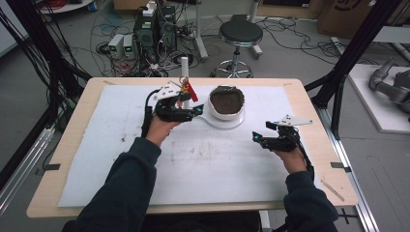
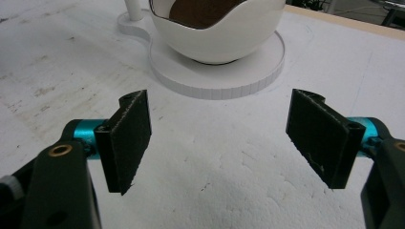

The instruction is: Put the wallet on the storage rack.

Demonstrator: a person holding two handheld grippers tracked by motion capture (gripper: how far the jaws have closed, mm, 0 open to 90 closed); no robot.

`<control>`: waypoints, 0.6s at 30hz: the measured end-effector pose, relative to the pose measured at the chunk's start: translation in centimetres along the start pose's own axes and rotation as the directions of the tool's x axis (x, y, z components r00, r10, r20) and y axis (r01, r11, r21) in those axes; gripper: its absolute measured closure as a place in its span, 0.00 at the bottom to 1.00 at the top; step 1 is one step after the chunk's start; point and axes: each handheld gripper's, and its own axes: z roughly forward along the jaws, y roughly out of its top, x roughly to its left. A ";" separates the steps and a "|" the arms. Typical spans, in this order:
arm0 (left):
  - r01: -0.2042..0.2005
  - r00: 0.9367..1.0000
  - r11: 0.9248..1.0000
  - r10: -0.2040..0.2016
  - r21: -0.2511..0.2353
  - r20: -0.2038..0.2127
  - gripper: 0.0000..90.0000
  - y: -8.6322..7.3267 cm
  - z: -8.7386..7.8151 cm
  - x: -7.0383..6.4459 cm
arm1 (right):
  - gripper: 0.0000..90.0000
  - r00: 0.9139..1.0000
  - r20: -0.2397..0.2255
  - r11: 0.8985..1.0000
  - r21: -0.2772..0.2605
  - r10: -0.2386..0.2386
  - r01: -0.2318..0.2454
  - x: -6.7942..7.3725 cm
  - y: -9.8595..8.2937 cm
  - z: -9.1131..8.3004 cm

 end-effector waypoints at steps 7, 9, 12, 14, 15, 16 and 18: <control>0.032 0.995 0.999 -0.033 -0.020 -0.089 0.29 -3.2 -5.2 1.1 | 0.26 1.000 0.025 1.000 0.006 0.004 -0.004 -0.3 -0.2 0.0; 0.042 0.993 0.999 -0.043 -0.013 -0.113 0.29 -4.1 -6.3 1.6 | 0.26 1.000 0.031 1.000 0.012 -0.005 0.004 -0.3 -0.3 0.0; 0.064 0.985 0.998 -0.066 -0.016 -0.157 0.29 -5.2 -8.0 2.0 | 0.26 0.999 0.041 1.000 0.014 -0.006 0.006 -0.3 -0.4 -0.1; 0.059 0.982 0.998 -0.060 -0.011 -0.179 0.29 -5.7 -9.0 2.2 | 0.26 0.999 0.044 1.000 0.014 -0.007 0.006 -0.3 -0.5 -0.1; 0.053 0.980 0.999 -0.053 -0.009 -0.191 0.29 -5.9 -9.4 2.4 | 0.26 0.999 0.044 1.000 0.016 -0.004 0.003 -0.3 -0.5 -0.1; 0.057 0.978 0.998 -0.059 -0.014 -0.199 0.29 -6.1 -9.8 2.6 | 0.26 0.999 0.045 1.000 0.018 -0.004 0.003 -0.3 -0.6 -0.1; 0.070 0.975 0.997 -0.072 -0.017 -0.213 0.29 -6.4 -10.2 2.9 | 0.26 0.999 0.048 1.000 0.022 -0.006 0.005 -0.4 -0.6 -0.1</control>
